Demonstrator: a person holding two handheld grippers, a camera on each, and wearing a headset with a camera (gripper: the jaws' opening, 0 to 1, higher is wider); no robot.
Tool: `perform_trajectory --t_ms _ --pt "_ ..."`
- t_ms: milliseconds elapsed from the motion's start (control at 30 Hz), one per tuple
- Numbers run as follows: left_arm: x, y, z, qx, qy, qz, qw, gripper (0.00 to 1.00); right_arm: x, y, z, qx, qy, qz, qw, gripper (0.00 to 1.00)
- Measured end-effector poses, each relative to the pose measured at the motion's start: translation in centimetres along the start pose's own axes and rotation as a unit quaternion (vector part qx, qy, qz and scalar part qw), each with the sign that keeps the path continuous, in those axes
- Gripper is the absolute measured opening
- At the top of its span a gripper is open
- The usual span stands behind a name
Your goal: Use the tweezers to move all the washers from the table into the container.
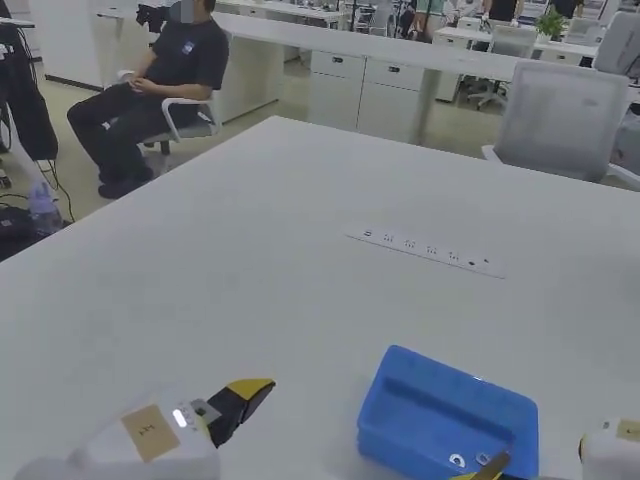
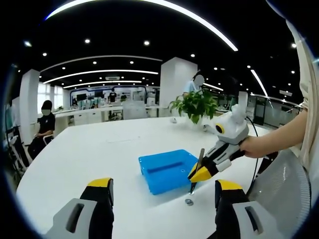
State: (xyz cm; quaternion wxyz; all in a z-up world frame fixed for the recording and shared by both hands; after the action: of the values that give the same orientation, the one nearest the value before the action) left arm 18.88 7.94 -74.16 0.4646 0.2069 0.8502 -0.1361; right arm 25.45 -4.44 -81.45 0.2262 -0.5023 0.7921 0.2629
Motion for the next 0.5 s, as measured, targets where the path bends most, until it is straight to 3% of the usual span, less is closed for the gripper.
perform_trajectory --t_ms 500 --pt "0.01 0.04 -0.06 -0.002 0.001 0.001 1.0 0.84 0.34 0.22 -0.14 0.013 0.027 -0.029 0.9991 0.03"
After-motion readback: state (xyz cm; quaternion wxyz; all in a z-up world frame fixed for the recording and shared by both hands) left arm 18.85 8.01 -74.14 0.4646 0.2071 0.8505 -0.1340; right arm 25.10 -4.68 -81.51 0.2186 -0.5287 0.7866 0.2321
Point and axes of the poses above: the centre of the closed fingertips' face, and the gripper's own axes: z roughly forward along the fingers, y roughly to its left, x roughly out of its underside, the point moved 3 cm from there along -z, roughly backward along the fingers, and after that the axes turned 15 degrees about y, right-handed, at the moved point
